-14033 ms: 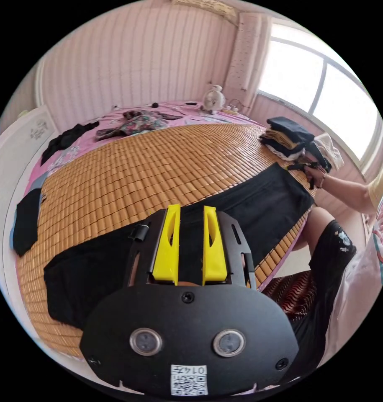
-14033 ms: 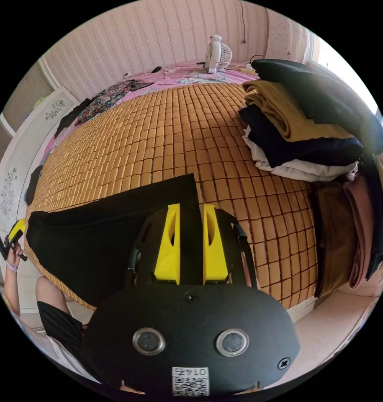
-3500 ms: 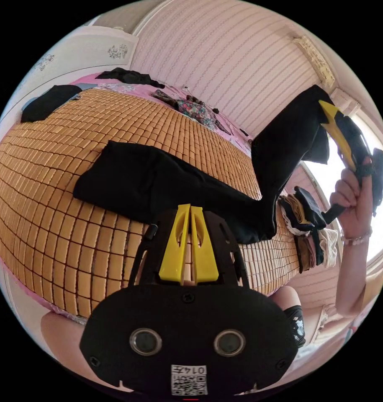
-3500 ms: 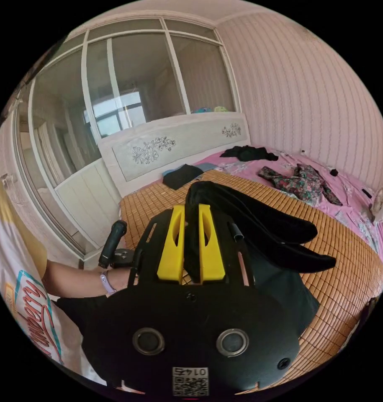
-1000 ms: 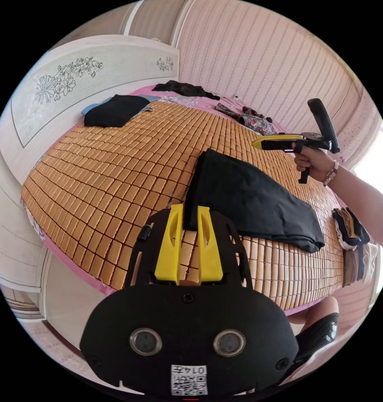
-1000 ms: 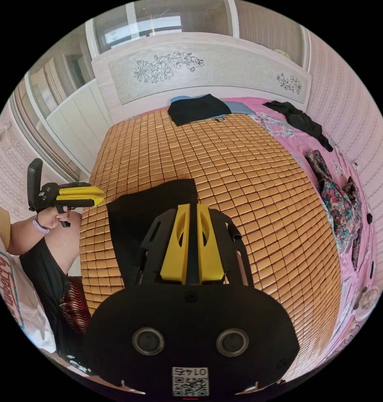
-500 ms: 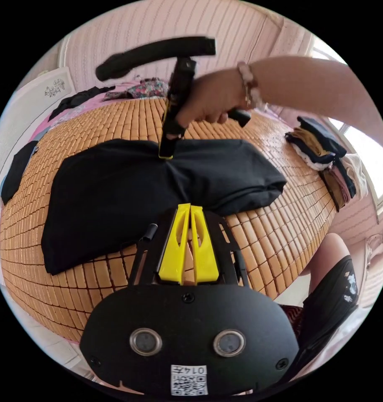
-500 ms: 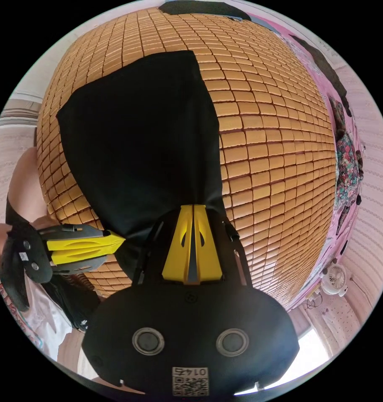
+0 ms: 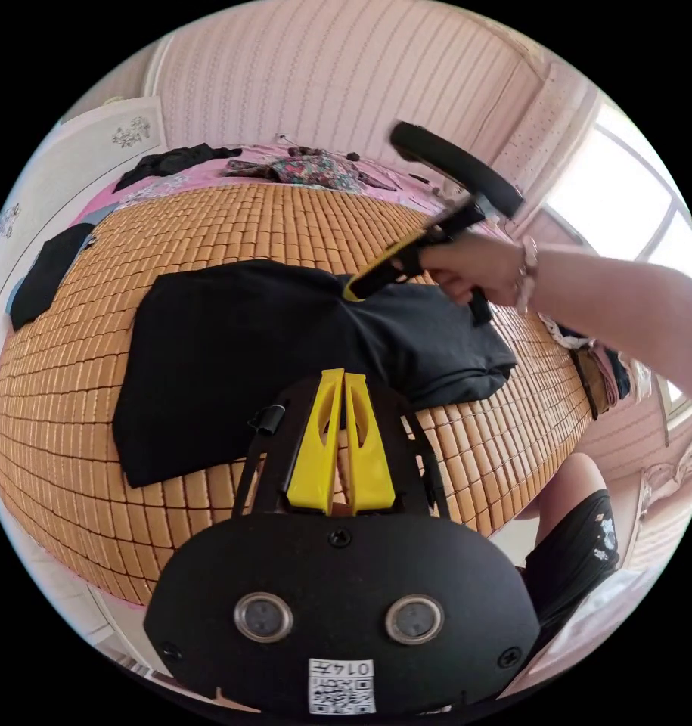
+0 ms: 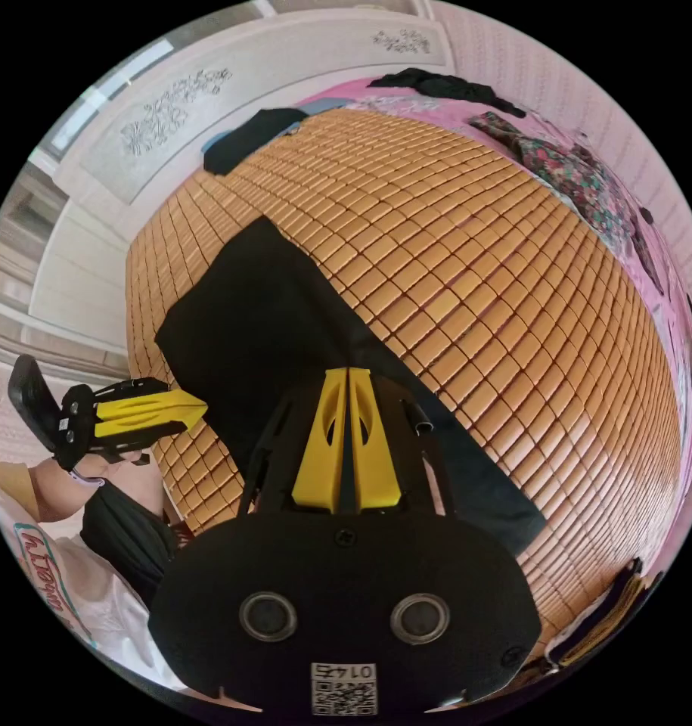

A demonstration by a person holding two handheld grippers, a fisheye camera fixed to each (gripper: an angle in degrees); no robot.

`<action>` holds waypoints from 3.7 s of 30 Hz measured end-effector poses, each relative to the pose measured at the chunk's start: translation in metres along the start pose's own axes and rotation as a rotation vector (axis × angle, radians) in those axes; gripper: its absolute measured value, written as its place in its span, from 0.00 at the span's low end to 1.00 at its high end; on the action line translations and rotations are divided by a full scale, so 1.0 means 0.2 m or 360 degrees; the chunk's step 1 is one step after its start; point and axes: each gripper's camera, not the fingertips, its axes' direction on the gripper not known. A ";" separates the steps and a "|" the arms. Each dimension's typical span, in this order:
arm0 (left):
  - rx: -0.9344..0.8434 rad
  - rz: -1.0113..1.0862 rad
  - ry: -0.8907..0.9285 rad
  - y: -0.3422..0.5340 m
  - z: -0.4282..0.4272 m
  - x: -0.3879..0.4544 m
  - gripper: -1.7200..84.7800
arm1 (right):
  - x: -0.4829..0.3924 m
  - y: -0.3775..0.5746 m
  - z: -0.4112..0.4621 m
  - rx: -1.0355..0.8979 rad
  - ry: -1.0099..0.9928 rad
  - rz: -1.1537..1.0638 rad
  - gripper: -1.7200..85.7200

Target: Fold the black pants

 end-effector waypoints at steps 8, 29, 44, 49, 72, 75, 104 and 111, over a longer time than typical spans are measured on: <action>0.0071 -0.0429 -0.0001 0.05 -0.20 -0.72 0.07 | 0.34 1.19 -0.55 0.0536 0.0183 0.0947 0.14; -0.0259 -0.0238 -0.0159 -0.22 0.25 -0.65 0.09 | 0.47 1.48 -1.38 0.1196 -0.0362 0.0828 0.05; -0.0097 -0.0577 0.0169 -0.03 0.25 -0.75 0.08 | -0.36 0.96 -0.94 0.0503 -0.0377 0.0230 0.12; -0.0040 -0.0541 0.0270 -0.18 0.35 -0.78 0.09 | -0.11 1.12 -1.03 0.0632 -0.0210 0.0561 0.13; -0.0325 -0.0173 0.0014 -0.28 0.52 -0.29 0.06 | -0.18 1.19 -1.01 0.0648 -0.0153 0.0787 0.17; -0.0344 -0.0149 -0.0016 -0.25 0.55 -0.34 0.08 | -0.21 1.15 -0.95 0.0598 -0.0140 0.0763 0.16; 0.0266 -0.0484 0.0881 0.16 0.23 0.52 0.05 | -1.32 1.08 -2.24 0.0678 0.0190 -0.0511 0.04; 0.0315 -0.0292 0.0963 -0.19 0.25 1.30 0.06 | -0.81 1.40 -2.70 0.0752 0.0405 -0.0360 0.04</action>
